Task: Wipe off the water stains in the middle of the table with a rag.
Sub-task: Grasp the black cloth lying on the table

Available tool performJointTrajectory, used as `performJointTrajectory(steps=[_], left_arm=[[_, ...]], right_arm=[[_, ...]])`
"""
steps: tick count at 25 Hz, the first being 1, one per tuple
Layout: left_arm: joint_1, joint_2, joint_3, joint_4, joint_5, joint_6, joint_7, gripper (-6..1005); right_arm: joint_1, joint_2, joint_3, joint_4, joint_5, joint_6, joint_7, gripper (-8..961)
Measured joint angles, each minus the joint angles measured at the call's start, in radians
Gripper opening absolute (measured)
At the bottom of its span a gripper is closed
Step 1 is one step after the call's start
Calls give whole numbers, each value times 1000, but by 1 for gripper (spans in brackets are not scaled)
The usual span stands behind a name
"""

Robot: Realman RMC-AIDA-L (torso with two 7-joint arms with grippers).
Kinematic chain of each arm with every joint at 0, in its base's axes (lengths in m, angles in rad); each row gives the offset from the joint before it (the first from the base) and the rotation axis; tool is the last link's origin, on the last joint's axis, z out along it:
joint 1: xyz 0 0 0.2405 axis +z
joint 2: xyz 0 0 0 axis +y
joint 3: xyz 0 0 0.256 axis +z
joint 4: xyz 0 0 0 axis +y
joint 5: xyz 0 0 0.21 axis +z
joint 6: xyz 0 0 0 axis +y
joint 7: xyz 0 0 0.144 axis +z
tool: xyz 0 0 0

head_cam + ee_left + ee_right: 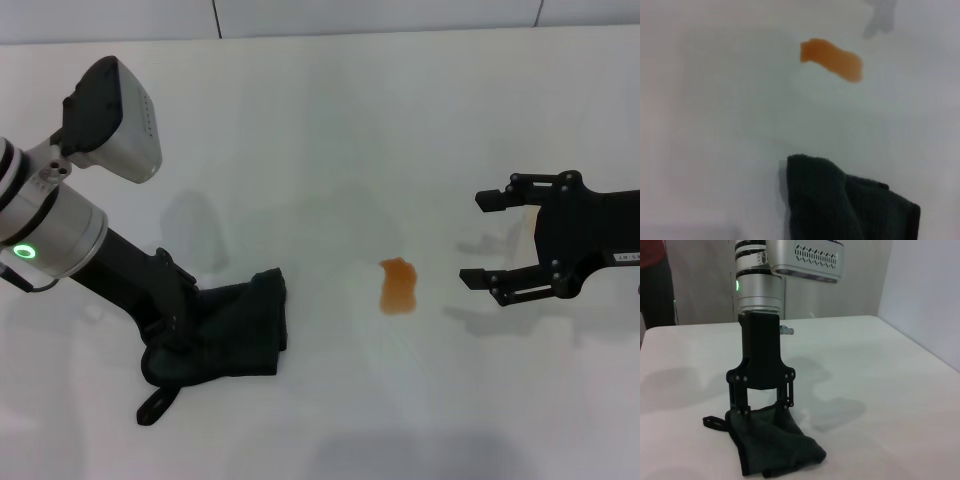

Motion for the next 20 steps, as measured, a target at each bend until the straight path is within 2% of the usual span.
performJointTrajectory(steps=[6, 11, 20], left_arm=[[1, 0, 0, 0, 4, -15, -5, 622], [-2, 0, 0, -5, 4, -26, -12, 439], [-5, 0, 16, -22, 0, -39, -13, 441]], right_arm=[[0, 0, 0, 0, 0, 1, 0, 856], [-1, 0, -1, -1, 0, 1, 0, 856], [0, 0, -3, -2, 1, 2, 0, 856]])
